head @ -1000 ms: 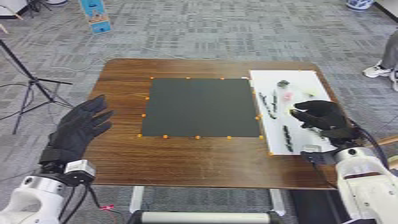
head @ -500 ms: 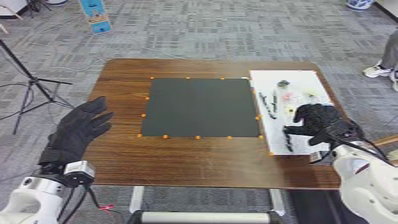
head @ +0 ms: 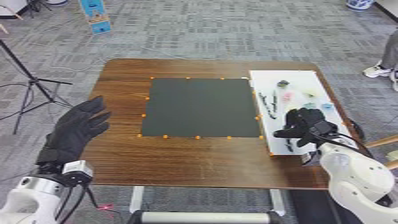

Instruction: Arrange flowers

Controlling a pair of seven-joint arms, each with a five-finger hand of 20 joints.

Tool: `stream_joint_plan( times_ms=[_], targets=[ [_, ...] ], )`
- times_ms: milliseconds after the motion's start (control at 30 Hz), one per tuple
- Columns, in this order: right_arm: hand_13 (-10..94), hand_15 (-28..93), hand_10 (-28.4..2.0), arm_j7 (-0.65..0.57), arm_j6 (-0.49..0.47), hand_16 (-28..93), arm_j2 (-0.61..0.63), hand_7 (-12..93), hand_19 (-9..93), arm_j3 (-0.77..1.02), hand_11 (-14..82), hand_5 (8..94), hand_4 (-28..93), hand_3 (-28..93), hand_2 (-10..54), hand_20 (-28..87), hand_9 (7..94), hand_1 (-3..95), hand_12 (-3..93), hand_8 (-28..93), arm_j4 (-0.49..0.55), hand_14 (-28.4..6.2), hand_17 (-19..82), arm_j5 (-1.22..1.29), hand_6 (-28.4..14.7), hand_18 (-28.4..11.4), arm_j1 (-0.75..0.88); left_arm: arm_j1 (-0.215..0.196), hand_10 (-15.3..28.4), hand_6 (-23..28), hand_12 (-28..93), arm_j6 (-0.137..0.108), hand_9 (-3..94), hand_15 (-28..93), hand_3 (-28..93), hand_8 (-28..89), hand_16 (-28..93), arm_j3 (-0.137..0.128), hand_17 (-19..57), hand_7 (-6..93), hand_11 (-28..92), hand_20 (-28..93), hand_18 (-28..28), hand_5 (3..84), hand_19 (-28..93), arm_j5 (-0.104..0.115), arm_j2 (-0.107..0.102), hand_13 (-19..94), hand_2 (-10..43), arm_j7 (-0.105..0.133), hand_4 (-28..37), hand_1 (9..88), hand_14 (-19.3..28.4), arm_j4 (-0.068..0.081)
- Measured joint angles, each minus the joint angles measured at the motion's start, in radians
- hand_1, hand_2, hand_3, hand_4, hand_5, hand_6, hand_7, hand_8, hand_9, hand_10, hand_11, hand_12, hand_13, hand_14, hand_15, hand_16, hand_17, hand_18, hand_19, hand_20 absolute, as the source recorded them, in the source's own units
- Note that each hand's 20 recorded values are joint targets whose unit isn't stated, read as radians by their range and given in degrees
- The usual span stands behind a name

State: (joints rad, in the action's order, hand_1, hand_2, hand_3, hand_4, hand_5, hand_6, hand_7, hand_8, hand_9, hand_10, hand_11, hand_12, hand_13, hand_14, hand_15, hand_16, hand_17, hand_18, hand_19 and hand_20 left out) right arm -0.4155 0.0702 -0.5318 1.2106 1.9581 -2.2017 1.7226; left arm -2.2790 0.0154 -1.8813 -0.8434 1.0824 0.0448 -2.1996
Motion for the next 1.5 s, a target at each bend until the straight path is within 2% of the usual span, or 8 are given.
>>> stream_joint_plan(
  times_ms=[200,433,1133,1333,1500],
  targets=[
    [59,65,-11.4,-0.032,0.004,25,0.002,48,75,0.028,48.7,60.6,-28,65,-9.5,37,63.8,27.2,32.9,-15,-0.001,-11.1,26,-0.003,0.1,-19.9,0.005,-0.001,9.8,2.0,13,0.0,22.6,27,70,-13,0,-0.012,-10.3,25.4,26,8,19.4,25.6,42,0.0,-0.004,22,-8.8,0.002,-25.1,30.6,11.9,-0.001],
    [59,65,-11.4,-0.071,0.009,25,0.013,47,76,0.099,48.7,60.8,-28,65,-9.5,38,63.8,27.0,32.9,-15,0.042,-11.3,26,-0.008,-0.1,-20.2,0.078,-0.005,9.8,2.1,13,0.0,22.7,26,70,-13,0,-0.017,-10.5,25.0,25,8,19.4,25.6,41,-0.002,-0.004,22,-8.8,0.001,-25.3,30.2,12.0,-0.006],
    [58,65,-11.6,-0.099,-0.088,25,0.012,45,75,-0.011,48.3,60.8,-28,64,-9.5,38,63.3,26.7,33.0,-15,-0.013,-11.6,25,0.002,0.1,-20.3,0.008,-0.012,10.0,2.1,13,-0.003,22.9,26,70,-13,0,-0.028,-11.0,24.7,25,8,19.4,25.8,41,-0.002,-0.004,22,-8.5,0.003,-25.3,30.0,12.0,-0.011],
    [59,66,-11.4,-0.113,-0.093,25,0.011,45,76,-0.118,48.8,61.7,-28,65,-9.5,38,64.2,26.8,33.1,-15,-0.04,-11.6,26,-0.007,0.0,-20.5,-0.094,-0.016,10.0,2.1,13,-0.005,23.0,26,70,-13,0,-0.03,-11.1,24.6,25,8,19.4,25.9,41,-0.001,-0.004,22,-8.3,0.004,-25.4,29.9,12.1,-0.012],
    [60,67,-11.0,-0.118,-0.119,25,-0.002,46,77,-0.232,50.1,63.2,-28,73,-9.5,38,65.4,25.4,33.2,-16,-0.083,-11.2,27,-0.017,0.3,-20.6,-0.226,-0.014,10.0,2.2,13,-0.005,23.0,26,70,-13,0,-0.03,-11.1,24.4,25,8,19.5,25.9,41,0.0,-0.004,22,-7.9,0.003,-25.5,29.7,12.1,-0.012]
  ],
)
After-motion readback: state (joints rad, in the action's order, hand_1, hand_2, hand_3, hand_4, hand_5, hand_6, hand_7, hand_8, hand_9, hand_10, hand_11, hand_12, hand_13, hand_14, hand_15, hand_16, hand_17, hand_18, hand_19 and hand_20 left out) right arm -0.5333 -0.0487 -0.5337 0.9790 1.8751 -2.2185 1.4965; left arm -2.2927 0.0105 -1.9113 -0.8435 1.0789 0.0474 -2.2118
